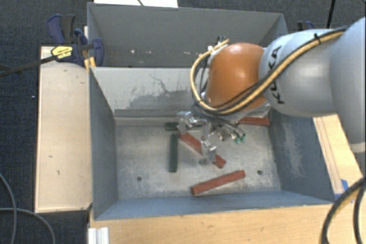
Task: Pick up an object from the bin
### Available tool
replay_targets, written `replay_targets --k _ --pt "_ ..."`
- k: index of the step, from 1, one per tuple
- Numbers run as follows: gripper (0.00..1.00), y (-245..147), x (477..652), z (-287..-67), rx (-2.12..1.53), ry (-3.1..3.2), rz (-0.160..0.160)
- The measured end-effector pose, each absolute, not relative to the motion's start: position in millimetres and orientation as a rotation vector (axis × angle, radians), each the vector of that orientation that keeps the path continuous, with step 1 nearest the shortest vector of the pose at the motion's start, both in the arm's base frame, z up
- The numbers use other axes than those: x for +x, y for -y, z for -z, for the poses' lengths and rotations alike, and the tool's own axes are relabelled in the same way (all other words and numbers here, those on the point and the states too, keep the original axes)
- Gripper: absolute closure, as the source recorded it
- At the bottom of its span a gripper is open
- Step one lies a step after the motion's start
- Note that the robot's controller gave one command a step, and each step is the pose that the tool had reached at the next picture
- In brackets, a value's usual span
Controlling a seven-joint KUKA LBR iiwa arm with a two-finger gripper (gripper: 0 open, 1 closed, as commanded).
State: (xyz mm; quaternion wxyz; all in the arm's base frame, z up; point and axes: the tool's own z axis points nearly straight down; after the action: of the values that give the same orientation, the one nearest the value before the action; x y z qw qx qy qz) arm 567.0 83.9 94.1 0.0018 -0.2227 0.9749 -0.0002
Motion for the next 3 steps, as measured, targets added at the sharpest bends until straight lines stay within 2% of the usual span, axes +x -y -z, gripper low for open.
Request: replay_targets --k 1,2,3 --pt "0.0 -120.1 580.4 -82.5 -0.775 -3.04 0.001" --pt "1.0 -167.6 561.9 -77.2 -1.21 -2.9 -0.002" --pt "0.0 -167.4 561.9 -77.2 -1.205 -2.903 -0.002"
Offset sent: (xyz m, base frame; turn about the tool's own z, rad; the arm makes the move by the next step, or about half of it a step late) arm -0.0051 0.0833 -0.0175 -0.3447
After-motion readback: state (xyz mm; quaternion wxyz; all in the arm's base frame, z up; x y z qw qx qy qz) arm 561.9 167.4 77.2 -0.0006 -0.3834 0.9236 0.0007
